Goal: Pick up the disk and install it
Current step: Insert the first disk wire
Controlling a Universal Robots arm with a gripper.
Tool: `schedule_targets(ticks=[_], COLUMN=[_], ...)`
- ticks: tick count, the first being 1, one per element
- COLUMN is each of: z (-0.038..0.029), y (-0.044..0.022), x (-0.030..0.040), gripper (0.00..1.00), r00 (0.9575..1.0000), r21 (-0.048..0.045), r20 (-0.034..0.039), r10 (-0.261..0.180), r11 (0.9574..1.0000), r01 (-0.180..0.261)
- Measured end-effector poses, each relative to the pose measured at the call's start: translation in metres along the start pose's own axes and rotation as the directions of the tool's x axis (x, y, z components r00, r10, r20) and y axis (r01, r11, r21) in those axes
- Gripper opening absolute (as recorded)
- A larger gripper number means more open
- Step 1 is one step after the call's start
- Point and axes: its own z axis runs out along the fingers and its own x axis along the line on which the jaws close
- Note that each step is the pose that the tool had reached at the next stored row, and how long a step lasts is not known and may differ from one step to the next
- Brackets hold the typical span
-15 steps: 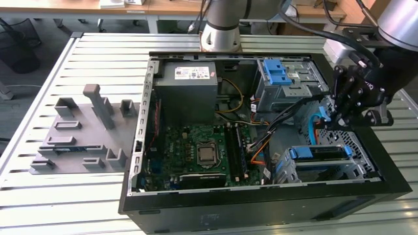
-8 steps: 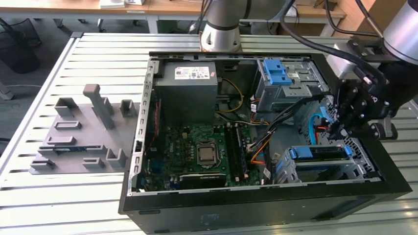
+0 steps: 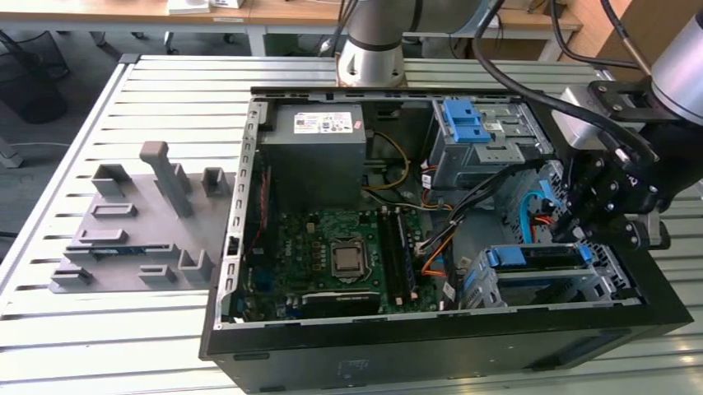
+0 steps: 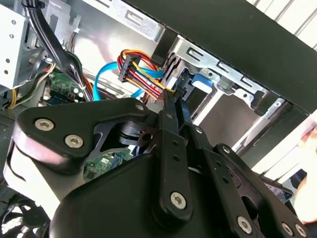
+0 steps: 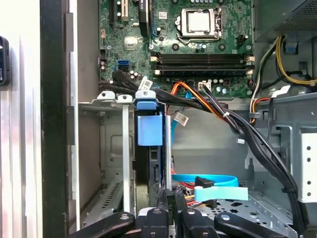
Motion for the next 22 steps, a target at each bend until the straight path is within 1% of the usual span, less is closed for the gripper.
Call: schedule_targets(ticks=[2, 4, 8, 14, 22], z=[0.0000, 0.0001, 0.0005, 0.0025, 0.0045], y=[0.0001, 0.0005, 0.0016, 0.0017, 0.0029], x=[0.0001, 0.0009, 0.0043, 0.0087, 0.0093], gripper=[0.17, 0.17, 0.17, 0.17, 0.17], r00=[1.0000, 1.0000, 0.9999, 1.0000, 1.0000], r21=[0.0000, 0.0000, -0.0003, -0.0003, -0.0001], r20=[0.0000, 0.0021, 0.0020, 0.0020, 0.0021], r10=[0.000, 0.000, -0.011, -0.008, -0.003], r11=[1.0000, 1.0000, 0.9999, 1.0000, 1.0000], r01=[0.000, 0.000, 0.011, 0.008, 0.003])
